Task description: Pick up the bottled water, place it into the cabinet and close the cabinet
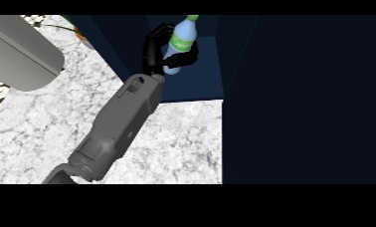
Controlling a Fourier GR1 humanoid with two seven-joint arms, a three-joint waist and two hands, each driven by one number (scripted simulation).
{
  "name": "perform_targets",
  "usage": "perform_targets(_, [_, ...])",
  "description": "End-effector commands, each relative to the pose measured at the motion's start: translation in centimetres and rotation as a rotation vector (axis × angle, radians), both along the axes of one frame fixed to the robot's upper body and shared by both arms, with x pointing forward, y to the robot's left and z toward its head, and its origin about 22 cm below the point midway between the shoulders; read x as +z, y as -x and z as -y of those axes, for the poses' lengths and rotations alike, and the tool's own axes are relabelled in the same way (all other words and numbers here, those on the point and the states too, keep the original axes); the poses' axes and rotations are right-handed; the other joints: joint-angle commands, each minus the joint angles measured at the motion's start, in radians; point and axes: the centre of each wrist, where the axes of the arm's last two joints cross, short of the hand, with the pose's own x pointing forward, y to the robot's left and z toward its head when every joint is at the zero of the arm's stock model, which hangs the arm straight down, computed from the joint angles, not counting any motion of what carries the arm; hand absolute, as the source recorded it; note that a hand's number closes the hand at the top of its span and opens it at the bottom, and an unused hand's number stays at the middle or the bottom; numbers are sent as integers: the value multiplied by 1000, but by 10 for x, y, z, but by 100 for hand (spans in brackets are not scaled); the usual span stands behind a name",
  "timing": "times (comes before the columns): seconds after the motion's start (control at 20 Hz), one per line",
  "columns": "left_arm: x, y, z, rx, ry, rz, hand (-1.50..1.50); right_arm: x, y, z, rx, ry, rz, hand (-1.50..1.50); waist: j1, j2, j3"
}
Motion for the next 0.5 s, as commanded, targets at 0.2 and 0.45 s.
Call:
perform_targets(0.2, [6,-14,4,39,-139,-16,-150,28,1,-18,52,-36,53,-150,-15,7,0])
perform_targets(0.45, [13,-22,-7,44,-135,-27,-150,16,-8,-15,62,-46,59,-150,-14,15,0])
